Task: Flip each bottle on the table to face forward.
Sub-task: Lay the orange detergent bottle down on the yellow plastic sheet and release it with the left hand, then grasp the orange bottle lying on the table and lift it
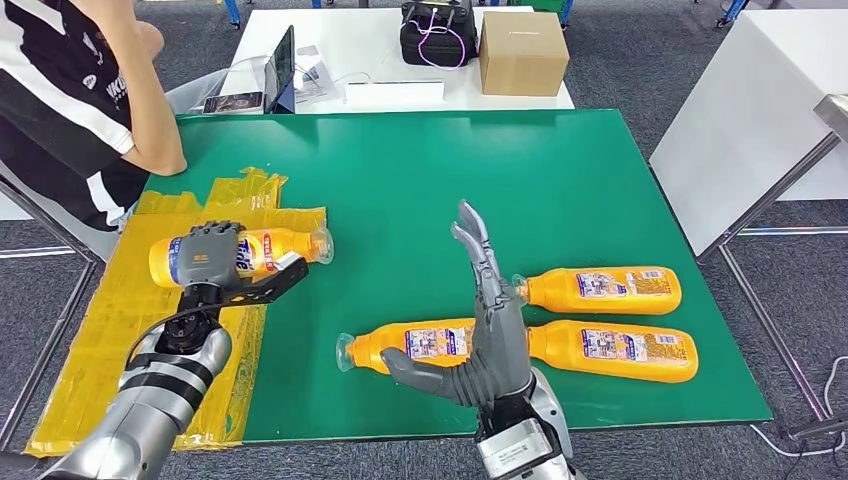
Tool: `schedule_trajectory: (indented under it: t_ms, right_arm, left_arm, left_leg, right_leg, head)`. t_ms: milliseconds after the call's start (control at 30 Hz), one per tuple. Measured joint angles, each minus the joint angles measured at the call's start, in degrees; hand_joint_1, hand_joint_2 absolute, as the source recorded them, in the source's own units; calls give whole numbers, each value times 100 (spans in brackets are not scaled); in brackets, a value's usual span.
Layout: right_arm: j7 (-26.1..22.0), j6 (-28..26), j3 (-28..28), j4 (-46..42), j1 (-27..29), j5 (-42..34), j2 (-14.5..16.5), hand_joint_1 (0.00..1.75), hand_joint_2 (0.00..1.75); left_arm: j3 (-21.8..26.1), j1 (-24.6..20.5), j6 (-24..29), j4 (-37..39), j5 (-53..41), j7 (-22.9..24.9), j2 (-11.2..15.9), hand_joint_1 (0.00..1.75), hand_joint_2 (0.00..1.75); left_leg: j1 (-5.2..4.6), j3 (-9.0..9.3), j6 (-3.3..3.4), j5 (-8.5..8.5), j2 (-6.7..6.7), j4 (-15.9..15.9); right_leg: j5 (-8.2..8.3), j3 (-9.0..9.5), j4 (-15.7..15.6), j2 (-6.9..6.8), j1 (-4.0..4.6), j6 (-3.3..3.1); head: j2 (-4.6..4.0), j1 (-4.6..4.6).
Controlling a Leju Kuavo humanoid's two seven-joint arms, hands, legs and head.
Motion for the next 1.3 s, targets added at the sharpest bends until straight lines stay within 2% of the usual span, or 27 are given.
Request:
schedule_trajectory:
  t_ms: [200,233,333,367,700,1000,1133,1300]
  right_arm:
    - [11,-13,0,-22,-1,62,-2,0,175]
    - [26,-17,0,-26,-3,83,-2,0,175]
    - [82,-16,0,-32,-13,132,-3,0,175]
    - [95,-12,0,-32,-20,144,-3,0,175]
    - [128,1,3,-30,-92,168,-10,0,175]
    - [148,7,6,-30,-109,173,-37,0,175]
    - [173,-7,3,-30,-100,233,-74,0,175]
    - [177,-103,-24,-32,-44,303,-129,0,175]
  left_arm:
    - [1,-46,-138,163,54,-30,-6,172,175]
    - [2,-63,-216,201,108,-63,-12,140,175]
    - [7,-117,-424,335,269,-151,-44,12,175]
    - [6,-136,-471,389,292,-142,-57,0,175]
    - [-3,-350,-425,1048,181,261,-99,0,175]
    - [5,-525,-442,1431,241,238,-99,0,175]
    - [154,-432,38,1373,807,-332,-134,0,175]
    - [255,191,686,346,2030,-1785,-233,0,175]
  left_leg:
    - [0,0,0,0,0,0]
    - [0,0,0,0,0,0]
    - [0,-1,0,0,0,0]
    - [0,-1,0,0,0,0]
    - [0,-1,0,0,-1,0]
    - [0,1,0,0,-2,0]
    - [0,2,-1,1,-1,0]
    - [-1,0,-1,0,-3,0]
  right_leg:
    - [0,-1,0,0,0,0]
    - [0,-1,0,0,0,0]
    - [0,-1,0,0,0,0]
    - [0,-1,0,0,0,0]
    - [0,1,1,0,0,0]
    - [0,4,1,0,0,0]
    - [0,3,1,0,0,0]
    - [-1,2,1,0,-1,0]
  head:
    - [0,0]
    - [0,0]
    - [0,0]
    - [0,0]
    - [0,-1]
    - [0,0]
    - [0,-1]
    - [0,0]
